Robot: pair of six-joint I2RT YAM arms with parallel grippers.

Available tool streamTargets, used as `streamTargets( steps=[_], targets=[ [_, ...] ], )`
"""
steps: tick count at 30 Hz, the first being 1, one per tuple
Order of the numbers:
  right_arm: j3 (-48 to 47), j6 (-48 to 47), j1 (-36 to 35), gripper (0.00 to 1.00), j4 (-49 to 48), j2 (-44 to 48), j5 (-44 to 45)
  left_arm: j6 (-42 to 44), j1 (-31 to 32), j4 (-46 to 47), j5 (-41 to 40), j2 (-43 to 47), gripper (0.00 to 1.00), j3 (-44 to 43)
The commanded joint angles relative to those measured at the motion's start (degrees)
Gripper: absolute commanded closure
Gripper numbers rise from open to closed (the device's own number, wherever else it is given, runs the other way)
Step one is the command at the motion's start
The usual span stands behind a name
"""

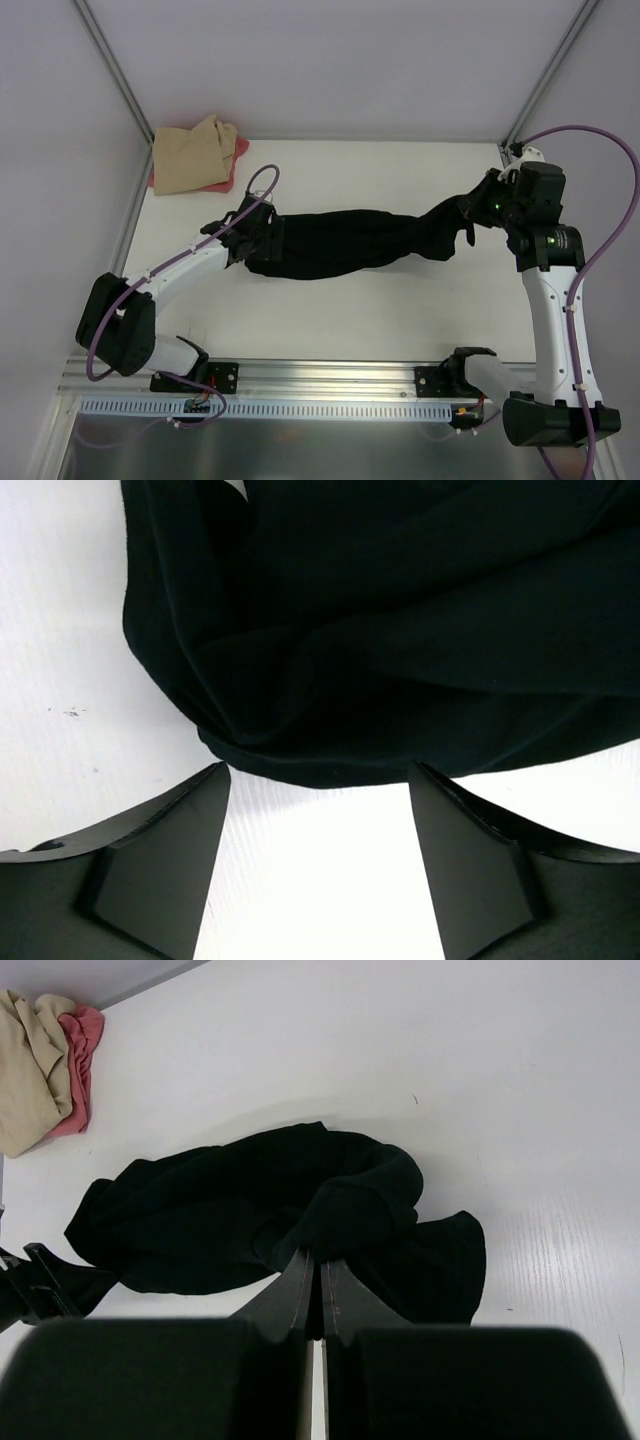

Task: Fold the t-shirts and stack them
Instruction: Flatten out the tshirt

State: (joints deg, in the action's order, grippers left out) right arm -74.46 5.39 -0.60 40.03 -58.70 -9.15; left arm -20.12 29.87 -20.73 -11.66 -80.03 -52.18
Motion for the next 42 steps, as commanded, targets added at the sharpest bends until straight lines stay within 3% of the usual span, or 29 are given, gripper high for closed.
streamTargets(
  steps=[1,5,7,9,11,12,13,14,15,18,19,42],
  targets=[
    [-1.5,0.5,0.3,0.99,-3.5,1.4,-1.2,-1.5,-0.7,4.1,1.4,3.6,0.28,0.2],
    [-1.1,0.5,0.3,0.99,-3.2,1.5,-1.5,-1.2,-0.7,3.1,0.7,4.2,0.32,-0.3],
    [-0.7,0.5,0.3,0.99,-3.3,1.7,-1.6,-1.1,-0.7,2.6,-0.1,5.1,0.38,-0.4],
    [-0.5,0.5,0.3,1.00,-3.3,1.7,-1.7,-0.8,-0.7,2.4,-1.0,5.8,0.70,-0.1],
    [-0.4,0.4,0.3,0.99,-3.6,1.7,-1.8,-0.3,-0.8,2.5,-1.6,6.8,0.93,0.5],
    [-0.4,0.4,0.3,1.00,-3.5,1.7,-1.8,-0.1,-0.8,2.2,-2.0,6.7,0.95,0.5],
    [-0.5,0.4,0.3,0.99,-3.5,1.7,-1.9,0.2,-0.7,1.8,-2.7,6.3,0.94,0.2],
    [-0.4,0.4,0.4,0.99,-3.4,1.7,-2.0,0.2,-0.7,0.4,-3.1,5.9,0.70,-0.1],
    [-0.5,0.4,0.3,0.99,-3.5,1.7,-2.0,0.1,-0.7,-0.3,-3.7,5.6,0.57,-0.2],
    [-0.5,0.4,0.3,1.00,-3.4,1.7,-2.1,-0.1,-0.8,-1.5,-6.2,6.3,0.36,0.4],
    [-0.4,0.4,0.3,0.99,-3.4,1.7,-2.2,-0.4,-0.8,-1.6,-6.7,6.5,0.34,1.3],
    [0.0,0.7,0.3,0.99,-3.6,1.8,-3.5,-4.8,-1.6,7.9,-5.7,2.0,0.38,10.8]
  ],
)
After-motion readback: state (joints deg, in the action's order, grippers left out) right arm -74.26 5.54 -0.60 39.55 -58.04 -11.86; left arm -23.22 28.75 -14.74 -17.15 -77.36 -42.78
